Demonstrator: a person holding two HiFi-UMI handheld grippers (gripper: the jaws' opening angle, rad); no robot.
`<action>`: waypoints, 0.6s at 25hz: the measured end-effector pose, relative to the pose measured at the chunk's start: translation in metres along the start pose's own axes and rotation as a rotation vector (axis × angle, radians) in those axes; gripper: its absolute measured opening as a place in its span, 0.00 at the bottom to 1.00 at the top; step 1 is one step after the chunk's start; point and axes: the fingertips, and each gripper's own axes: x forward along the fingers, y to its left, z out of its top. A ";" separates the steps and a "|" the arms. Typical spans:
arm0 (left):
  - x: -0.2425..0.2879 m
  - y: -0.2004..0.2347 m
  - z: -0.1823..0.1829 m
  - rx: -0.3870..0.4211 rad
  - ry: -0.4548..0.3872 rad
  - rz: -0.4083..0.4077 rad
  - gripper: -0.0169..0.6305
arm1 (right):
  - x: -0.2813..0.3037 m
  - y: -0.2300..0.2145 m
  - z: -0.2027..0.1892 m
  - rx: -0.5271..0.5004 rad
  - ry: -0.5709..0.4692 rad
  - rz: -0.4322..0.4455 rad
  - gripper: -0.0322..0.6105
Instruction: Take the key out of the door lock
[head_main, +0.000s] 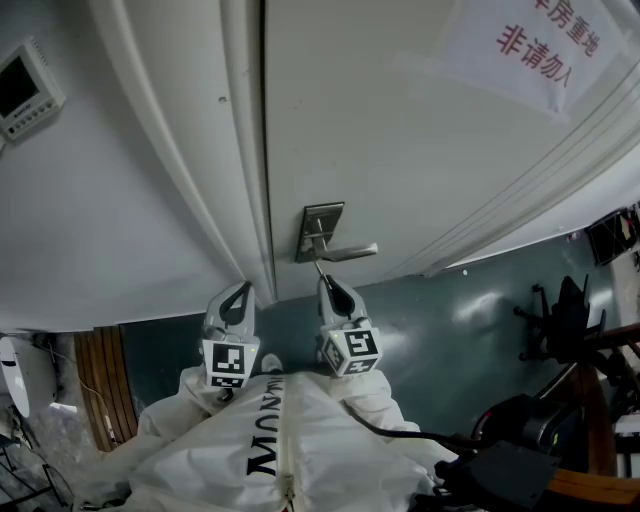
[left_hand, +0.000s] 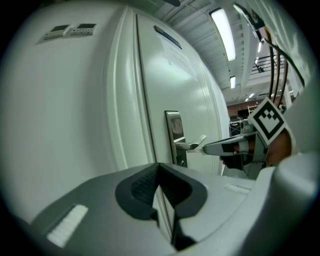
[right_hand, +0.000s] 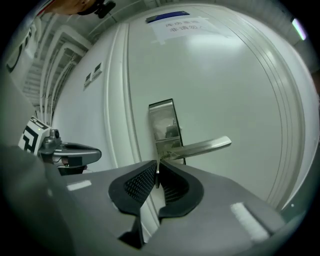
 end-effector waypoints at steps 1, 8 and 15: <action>0.001 0.000 0.000 -0.004 0.000 0.005 0.03 | -0.001 0.001 0.001 -0.031 0.005 0.003 0.09; 0.003 -0.002 0.001 -0.018 -0.004 0.022 0.03 | -0.009 0.010 0.020 -0.289 -0.013 -0.020 0.09; -0.006 -0.002 -0.003 -0.017 -0.017 -0.002 0.03 | -0.022 0.015 0.016 -0.277 0.002 -0.058 0.08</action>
